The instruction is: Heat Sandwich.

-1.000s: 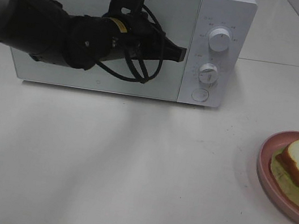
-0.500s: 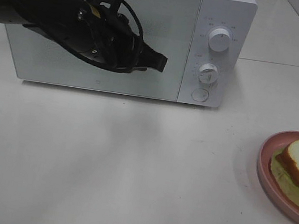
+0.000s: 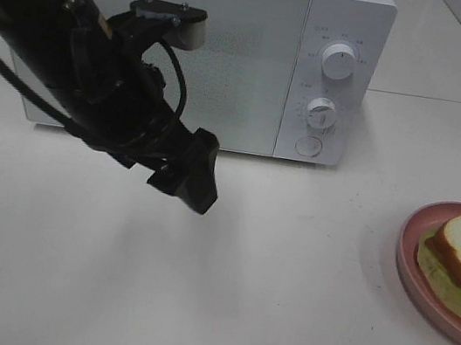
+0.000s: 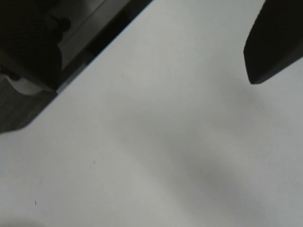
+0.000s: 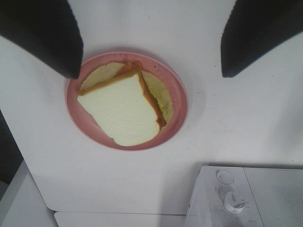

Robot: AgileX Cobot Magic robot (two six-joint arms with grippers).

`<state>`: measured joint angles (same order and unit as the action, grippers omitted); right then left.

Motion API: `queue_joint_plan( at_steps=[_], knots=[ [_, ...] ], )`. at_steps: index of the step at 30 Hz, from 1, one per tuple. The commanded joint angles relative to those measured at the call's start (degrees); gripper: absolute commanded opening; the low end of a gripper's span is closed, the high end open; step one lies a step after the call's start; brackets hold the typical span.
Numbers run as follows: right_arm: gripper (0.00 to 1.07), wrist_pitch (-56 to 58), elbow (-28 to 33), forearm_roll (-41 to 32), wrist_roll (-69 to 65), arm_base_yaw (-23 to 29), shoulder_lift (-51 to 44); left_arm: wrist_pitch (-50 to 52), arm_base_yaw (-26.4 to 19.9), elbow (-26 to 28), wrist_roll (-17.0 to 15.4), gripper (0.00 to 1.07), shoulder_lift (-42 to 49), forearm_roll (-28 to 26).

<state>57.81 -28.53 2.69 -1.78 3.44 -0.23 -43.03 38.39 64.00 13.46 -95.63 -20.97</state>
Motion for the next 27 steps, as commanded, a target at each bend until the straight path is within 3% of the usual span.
queue_joint_plan(
  at_steps=[1,9,12,20,27],
  knots=[
    [0.75,-0.9,-0.1,-0.1,-0.1,-0.6,-1.5,-8.3,-2.7,-0.1,-2.9,0.98,1.3,1.0],
    [0.75,-0.9,-0.1,-0.1,-0.2,-0.6,-1.5,-13.6,-10.6,-0.1,-4.5,0.98,5.2,2.1],
    [0.75,-0.9,-0.1,-0.1,-0.2,-0.6,-1.5,-16.6,-16.7,-0.1,-4.5,0.98,8.4,2.2],
    [0.75,-0.9,-0.1,-0.1,-0.2,-0.6,-1.5,-22.0,-27.4,-0.1,-4.4,0.98,14.4,4.0],
    [0.75,-0.9,-0.1,-0.1,-0.2,-0.6,-1.5,-25.2,-34.0,-0.1,-4.4,0.98,17.7,6.5]
  ],
)
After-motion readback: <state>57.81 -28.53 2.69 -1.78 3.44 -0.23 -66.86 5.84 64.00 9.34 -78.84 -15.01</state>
